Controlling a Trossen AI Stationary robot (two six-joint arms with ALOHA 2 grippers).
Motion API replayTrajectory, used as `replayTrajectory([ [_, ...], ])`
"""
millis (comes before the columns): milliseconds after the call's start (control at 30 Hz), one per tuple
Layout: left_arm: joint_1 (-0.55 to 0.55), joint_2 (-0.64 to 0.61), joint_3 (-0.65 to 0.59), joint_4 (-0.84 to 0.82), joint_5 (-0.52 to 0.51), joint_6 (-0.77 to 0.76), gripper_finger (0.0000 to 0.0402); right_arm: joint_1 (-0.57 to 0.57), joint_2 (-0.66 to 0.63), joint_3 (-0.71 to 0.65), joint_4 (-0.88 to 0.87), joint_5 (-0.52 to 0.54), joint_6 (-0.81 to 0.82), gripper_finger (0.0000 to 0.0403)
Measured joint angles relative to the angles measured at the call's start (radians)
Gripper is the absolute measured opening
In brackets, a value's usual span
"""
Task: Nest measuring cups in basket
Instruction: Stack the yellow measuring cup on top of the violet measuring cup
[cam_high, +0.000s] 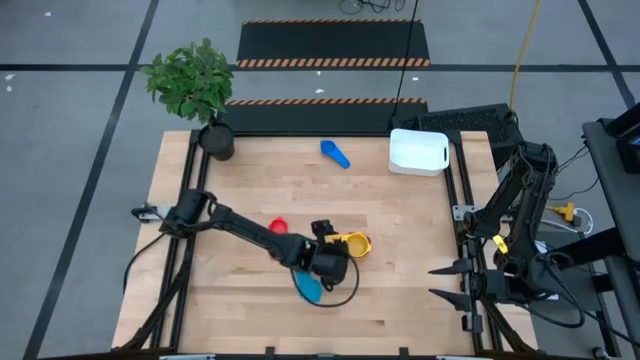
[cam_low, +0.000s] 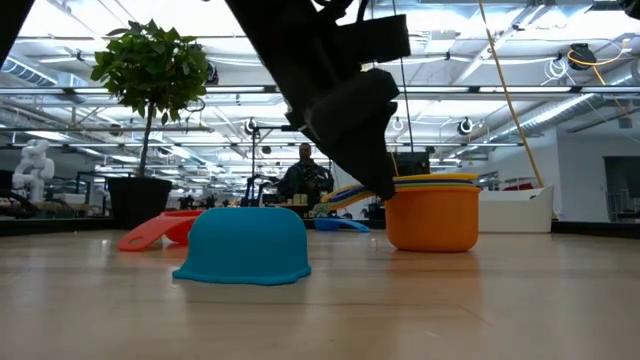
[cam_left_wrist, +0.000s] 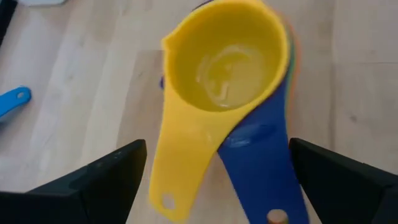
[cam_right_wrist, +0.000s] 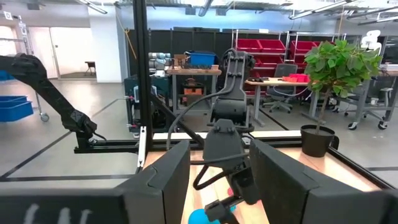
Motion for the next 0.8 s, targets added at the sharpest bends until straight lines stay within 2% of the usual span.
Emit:
replayTrajectory([
  [200,0.012,-0.003,0.013,-0.009,0.003,-0.015,0.0395,0.0,0.0,0.0,-0.002,0.0,0.003,0.0162],
  [333,0.035,-0.003,0.013,-0.005,0.063,-0.004,0.0395,0.0,0.0,0.0,-0.01,-0.001,0.025,0.0162],
  [533,0.064,0.002,0.012,0.05,0.138,0.14,0.0395,0.0,0.0,0.0,-0.011,-0.001,0.026,0.0162],
  [667,0.083,0.002,0.012,0.069,0.213,0.17,0.0395,0.0,0.0,0.0,-0.013,-0.004,0.026,0.0162],
  [800,0.097,0.002,0.012,0.069,0.217,0.184,0.0395,0.0,0.0,0.0,-0.02,-0.004,0.03,0.0162],
])
